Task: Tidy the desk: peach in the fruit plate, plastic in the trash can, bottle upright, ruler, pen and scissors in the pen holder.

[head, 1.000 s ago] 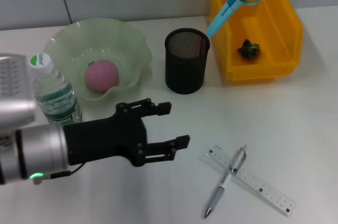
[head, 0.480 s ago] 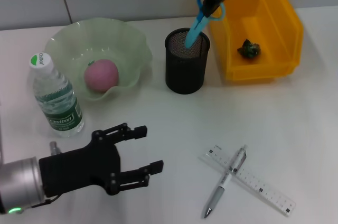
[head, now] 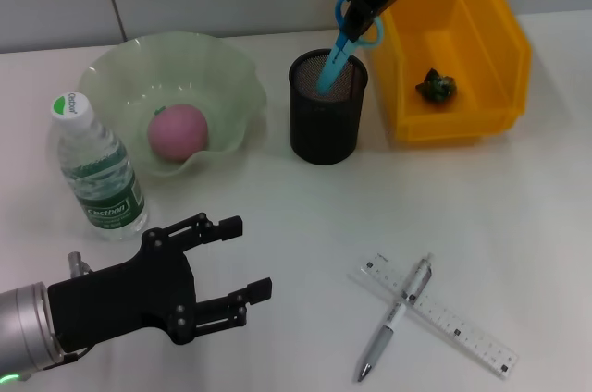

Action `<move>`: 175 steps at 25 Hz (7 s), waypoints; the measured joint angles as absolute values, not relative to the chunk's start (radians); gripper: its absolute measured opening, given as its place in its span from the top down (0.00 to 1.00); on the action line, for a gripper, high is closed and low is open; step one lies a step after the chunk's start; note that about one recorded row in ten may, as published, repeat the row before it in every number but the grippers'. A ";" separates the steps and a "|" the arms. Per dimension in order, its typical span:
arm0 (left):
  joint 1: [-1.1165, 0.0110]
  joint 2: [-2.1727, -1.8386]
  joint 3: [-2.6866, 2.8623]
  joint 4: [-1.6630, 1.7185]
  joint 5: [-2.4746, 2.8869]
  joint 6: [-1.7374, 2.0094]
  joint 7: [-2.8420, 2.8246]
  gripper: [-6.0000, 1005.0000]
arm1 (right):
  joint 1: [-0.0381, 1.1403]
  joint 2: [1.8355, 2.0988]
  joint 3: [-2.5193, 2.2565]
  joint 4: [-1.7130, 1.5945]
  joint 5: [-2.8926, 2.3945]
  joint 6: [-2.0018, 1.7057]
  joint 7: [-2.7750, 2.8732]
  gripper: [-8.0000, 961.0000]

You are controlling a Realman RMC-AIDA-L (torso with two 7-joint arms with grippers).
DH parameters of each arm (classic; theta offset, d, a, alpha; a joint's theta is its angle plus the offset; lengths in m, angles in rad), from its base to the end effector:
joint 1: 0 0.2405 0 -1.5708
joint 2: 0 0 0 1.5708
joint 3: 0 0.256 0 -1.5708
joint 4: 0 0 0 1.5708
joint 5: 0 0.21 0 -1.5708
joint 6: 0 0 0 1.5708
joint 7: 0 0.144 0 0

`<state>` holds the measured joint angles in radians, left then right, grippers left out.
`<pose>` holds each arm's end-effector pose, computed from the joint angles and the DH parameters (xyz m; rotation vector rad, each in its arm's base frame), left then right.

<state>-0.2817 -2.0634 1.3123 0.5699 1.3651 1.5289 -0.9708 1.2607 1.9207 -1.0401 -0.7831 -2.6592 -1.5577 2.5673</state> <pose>-0.2638 0.2560 -0.0472 -2.7268 -0.3160 -0.9717 0.0586 0.4607 0.0444 -2.5870 0.8979 -0.4210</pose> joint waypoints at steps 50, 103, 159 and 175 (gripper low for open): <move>-0.284 -2.055 1.285 0.562 1.371 1.558 -0.983 0.22 | 1.100 2.043 -1.041 -1.063 -2.599 -1.591 2.570 0.29; -0.296 -2.033 1.264 0.543 1.481 1.514 -0.988 0.22 | 0.885 2.089 -1.568 -1.033 -2.573 -1.625 2.823 0.30; -0.302 -2.024 1.269 0.543 1.480 1.513 -0.979 0.22 | 0.894 2.091 -1.729 -0.982 -2.548 -1.518 2.899 0.55; -0.301 -2.025 1.268 0.543 1.480 1.513 -0.977 0.22 | 0.874 2.082 -1.618 -1.122 -2.553 -1.542 2.891 0.59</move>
<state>-0.3012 -2.0255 1.2675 0.5431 1.4803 1.5131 -0.9771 0.8743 2.0817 -1.6181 -1.1223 -2.5531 -1.5422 2.8913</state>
